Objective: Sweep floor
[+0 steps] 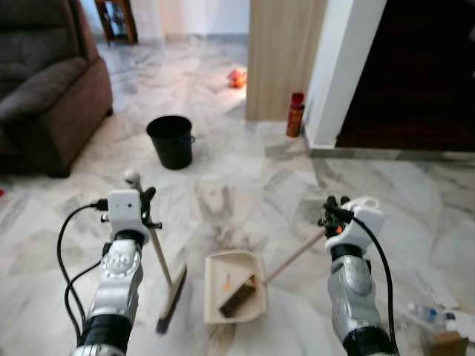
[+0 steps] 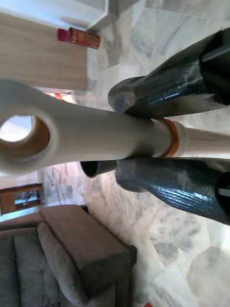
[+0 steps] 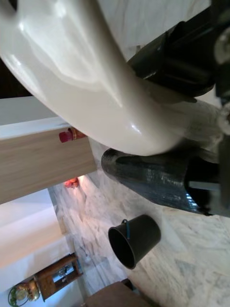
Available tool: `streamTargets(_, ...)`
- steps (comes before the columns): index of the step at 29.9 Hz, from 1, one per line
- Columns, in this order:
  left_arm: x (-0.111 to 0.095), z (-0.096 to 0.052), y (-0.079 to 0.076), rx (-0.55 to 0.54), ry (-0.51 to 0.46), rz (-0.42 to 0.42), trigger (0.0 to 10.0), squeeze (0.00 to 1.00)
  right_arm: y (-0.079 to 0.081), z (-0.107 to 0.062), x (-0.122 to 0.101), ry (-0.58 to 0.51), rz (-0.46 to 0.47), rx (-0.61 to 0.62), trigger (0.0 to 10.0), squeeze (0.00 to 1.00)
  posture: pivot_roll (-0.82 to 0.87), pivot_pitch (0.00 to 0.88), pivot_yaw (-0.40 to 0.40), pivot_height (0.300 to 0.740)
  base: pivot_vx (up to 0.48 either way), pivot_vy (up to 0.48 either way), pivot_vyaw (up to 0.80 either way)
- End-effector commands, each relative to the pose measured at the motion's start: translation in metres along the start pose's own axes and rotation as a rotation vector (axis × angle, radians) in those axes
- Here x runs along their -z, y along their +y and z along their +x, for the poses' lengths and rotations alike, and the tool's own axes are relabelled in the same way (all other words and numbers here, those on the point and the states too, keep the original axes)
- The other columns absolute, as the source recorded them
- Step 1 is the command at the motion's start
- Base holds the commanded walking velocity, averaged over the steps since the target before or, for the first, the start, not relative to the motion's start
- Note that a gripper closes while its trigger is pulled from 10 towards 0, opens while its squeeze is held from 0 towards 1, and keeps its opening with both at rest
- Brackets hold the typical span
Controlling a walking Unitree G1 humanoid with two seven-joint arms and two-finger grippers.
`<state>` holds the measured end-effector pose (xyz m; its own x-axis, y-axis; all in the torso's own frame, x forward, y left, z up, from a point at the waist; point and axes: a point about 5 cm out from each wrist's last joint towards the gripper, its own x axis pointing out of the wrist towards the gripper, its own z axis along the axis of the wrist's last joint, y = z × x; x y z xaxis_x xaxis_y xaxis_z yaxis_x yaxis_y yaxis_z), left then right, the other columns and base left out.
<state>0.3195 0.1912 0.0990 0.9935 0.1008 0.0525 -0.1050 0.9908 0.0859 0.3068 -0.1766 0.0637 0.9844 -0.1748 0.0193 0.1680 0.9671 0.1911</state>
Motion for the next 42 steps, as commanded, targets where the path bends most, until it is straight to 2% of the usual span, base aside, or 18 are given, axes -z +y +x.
streamTargets(1,-0.013,0.003,0.001,-0.003,-0.060,-0.008,10.0,0.00,-0.002,0.005,-0.010,-0.040,0.001,0.001,10.0,0.00,-0.05,0.010,-0.005,0.740,0.000,0.000,0.00)
streamTargets(12,-0.011,0.003,0.002,-0.015,-0.038,-0.008,10.0,0.00,-0.001,0.006,-0.011,-0.029,-0.001,-0.012,10.0,0.00,-0.06,0.029,-0.013,0.740,0.000,0.000,0.00)
streamTargets(18,-0.011,0.003,0.001,-0.017,-0.031,-0.004,10.0,0.00,0.002,0.005,-0.008,-0.006,-0.034,-0.047,10.0,0.00,-0.06,0.038,-0.016,0.740,0.000,0.000,0.08)
streamTargets(24,-0.010,0.002,0.001,-0.022,-0.024,-0.003,10.0,0.00,0.003,0.005,-0.007,0.004,-0.016,-0.057,10.0,0.00,-0.06,0.042,-0.017,0.740,0.248,0.000,0.50)
streamTargets(29,-0.009,0.003,0.002,-0.023,-0.018,-0.002,10.0,0.00,0.005,0.004,-0.004,0.022,-0.003,-0.062,10.0,0.00,-0.06,0.045,-0.015,0.740,0.260,0.000,0.00)
streamTargets(37,-0.009,0.002,0.003,-0.031,-0.013,0.000,10.0,0.00,0.007,0.003,-0.003,0.034,-0.026,-0.099,10.0,0.00,-0.05,0.058,-0.016,0.740,0.268,0.000,0.00)
streamTargets(42,-0.009,0.001,0.002,-0.033,-0.011,-0.002,10.0,0.00,0.011,0.002,-0.003,0.034,-0.019,-0.128,10.0,0.00,-0.05,0.059,-0.018,0.740,0.270,0.000,0.45)
